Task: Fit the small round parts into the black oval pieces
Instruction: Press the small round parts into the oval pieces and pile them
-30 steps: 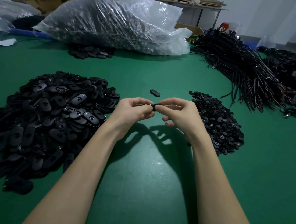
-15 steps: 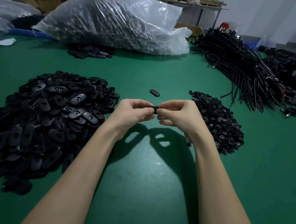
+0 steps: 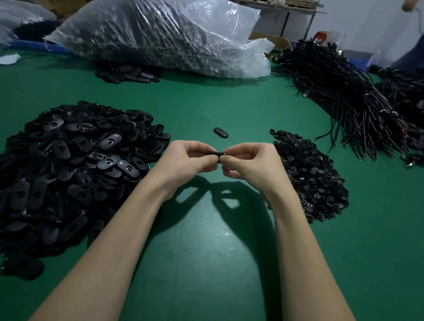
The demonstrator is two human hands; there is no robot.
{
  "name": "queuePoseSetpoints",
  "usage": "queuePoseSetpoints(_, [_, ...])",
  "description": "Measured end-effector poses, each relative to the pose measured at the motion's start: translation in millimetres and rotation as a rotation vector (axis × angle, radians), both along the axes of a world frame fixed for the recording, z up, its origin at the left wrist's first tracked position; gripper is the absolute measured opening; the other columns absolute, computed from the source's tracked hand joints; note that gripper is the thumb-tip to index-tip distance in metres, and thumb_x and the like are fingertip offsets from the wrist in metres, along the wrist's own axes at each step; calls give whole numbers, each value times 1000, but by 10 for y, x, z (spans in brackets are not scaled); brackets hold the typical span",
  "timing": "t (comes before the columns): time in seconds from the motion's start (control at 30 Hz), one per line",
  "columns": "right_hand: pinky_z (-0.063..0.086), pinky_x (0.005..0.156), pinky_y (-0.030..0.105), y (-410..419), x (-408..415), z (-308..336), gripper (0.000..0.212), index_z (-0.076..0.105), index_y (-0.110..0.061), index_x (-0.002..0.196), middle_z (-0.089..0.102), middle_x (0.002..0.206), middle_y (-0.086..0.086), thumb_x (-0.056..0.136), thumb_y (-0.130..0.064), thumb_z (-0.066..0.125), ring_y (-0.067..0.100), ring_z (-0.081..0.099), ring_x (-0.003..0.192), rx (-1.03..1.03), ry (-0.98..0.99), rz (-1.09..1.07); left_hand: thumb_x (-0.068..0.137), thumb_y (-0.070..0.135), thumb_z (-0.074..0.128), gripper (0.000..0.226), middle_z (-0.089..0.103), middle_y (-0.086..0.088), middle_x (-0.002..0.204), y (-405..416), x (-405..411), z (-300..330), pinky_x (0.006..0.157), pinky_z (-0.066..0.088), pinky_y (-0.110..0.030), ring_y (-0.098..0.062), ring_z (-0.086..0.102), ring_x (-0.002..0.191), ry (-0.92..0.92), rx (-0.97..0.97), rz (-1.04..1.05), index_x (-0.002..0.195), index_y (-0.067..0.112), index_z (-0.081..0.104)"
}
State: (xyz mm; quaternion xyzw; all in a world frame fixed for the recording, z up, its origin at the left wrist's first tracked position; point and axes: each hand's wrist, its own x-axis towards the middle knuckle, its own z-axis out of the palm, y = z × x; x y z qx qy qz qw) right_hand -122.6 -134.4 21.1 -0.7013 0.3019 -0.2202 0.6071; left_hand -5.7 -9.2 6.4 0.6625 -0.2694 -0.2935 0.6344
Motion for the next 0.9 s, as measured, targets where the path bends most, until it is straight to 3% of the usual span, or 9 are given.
queuePoseSetpoints(0.23, [63,68,30,31,33,-36,8,74,-10,82,77,76,7,83,-3,79,19,76,66,-137,70,-22,90,4,72,11,77,-4,82,-44,-2,-57,83,59,-30,-15,76,78,-96,75,26,88,14,71])
queuePoseSetpoints(0.43, [64,67,30,43,63,-69,8,73,-12,78,75,65,-2,80,-7,78,18,76,63,-202,83,-27,90,4,72,11,76,-6,82,-65,-39,-56,77,59,-26,-14,74,75,-119,79,63,86,14,70])
queuePoseSetpoints(0.53, [65,75,38,1,24,-85,6,75,-12,89,78,74,2,85,-8,77,21,77,69,-181,42,19,89,6,74,8,77,-3,79,-50,-30,-44,79,59,-26,-13,75,76,-74,45,54,87,13,72])
queuePoseSetpoints(0.63, [65,69,42,12,20,-102,16,73,-24,95,77,81,-2,87,-10,75,21,75,66,-278,45,54,87,9,75,8,77,-6,81,-69,-31,-64,80,61,-32,-14,72,74,-81,68,121,87,16,72])
queuePoseSetpoints(0.7, [64,64,42,23,32,-110,19,73,-31,91,75,82,-7,87,-12,75,17,71,60,-374,66,63,86,10,75,7,77,-8,81,-83,-30,-78,80,60,-35,-15,70,72,-92,83,135,88,16,72])
queuePoseSetpoints(0.83, [61,69,34,11,32,-139,21,73,-37,92,74,89,-13,84,-17,78,6,66,60,-512,108,72,86,12,76,7,75,-3,76,-83,-3,-96,76,60,-34,-15,70,70,-82,73,149,90,16,72])
queuePoseSetpoints(0.9, [60,71,36,18,34,-152,22,74,-36,95,74,92,-15,84,-18,77,8,68,62,-552,117,65,87,13,77,6,75,-2,75,-89,9,-106,72,60,-29,-15,70,70,-77,72,151,89,17,73])
